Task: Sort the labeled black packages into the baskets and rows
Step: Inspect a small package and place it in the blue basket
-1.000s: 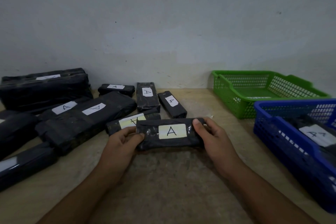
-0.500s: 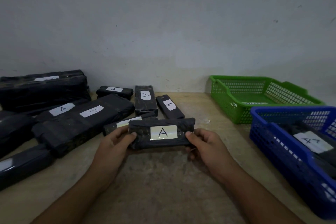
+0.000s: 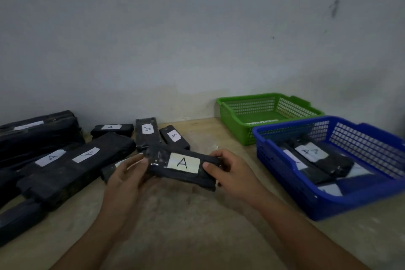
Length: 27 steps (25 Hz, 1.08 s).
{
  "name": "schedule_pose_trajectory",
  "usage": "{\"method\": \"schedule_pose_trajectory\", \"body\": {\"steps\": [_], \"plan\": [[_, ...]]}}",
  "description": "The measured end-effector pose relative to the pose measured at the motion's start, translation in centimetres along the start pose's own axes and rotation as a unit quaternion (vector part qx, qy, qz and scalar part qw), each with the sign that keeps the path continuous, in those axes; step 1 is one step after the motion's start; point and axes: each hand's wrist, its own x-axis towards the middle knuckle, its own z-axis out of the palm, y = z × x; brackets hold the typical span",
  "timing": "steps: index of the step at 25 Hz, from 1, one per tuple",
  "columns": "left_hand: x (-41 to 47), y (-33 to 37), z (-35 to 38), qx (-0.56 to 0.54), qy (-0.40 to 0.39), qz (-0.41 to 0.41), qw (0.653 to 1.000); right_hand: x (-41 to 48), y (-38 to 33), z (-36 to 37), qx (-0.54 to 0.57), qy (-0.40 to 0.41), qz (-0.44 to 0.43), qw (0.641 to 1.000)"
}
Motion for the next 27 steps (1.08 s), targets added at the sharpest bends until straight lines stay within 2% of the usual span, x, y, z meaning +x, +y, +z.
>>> {"method": "schedule_pose_trajectory", "body": {"steps": [2, 4, 12, 14, 16, 22, 27], "plan": [[-0.3, 1.3, 3.0, -0.057, -0.031, 0.005, 0.998, -1.2, -1.3, -3.5, -0.018, 0.032, -0.011, 0.999], [-0.8, 1.9, 6.6, -0.063, -0.065, 0.005, 0.996, -2.3, -2.7, -7.8, -0.044, 0.076, -0.009, 0.996], [-5.3, -2.1, 19.5, 0.123, -0.196, 0.018, 0.973, -5.6, -3.9, -22.5, -0.15, 0.239, 0.04, 0.959], [-5.8, -3.7, 21.5, 0.166, -0.212, 0.031, 0.963, -5.2, -2.4, -25.8, -0.18, 0.281, 0.081, 0.939], [-6.0, -4.9, 22.8, 0.188, -0.218, 0.034, 0.957, -4.2, -0.2, -28.5, -0.258, 0.304, 0.125, 0.909], [-5.5, -6.3, 24.1, 0.185, -0.224, 0.014, 0.957, -1.5, 5.6, -32.1, -0.413, 0.249, 0.214, 0.85], [-5.2, -6.4, 23.9, 0.171, -0.233, 0.01, 0.957, 0.5, 6.8, -32.3, -0.471, 0.154, 0.253, 0.831]]}}
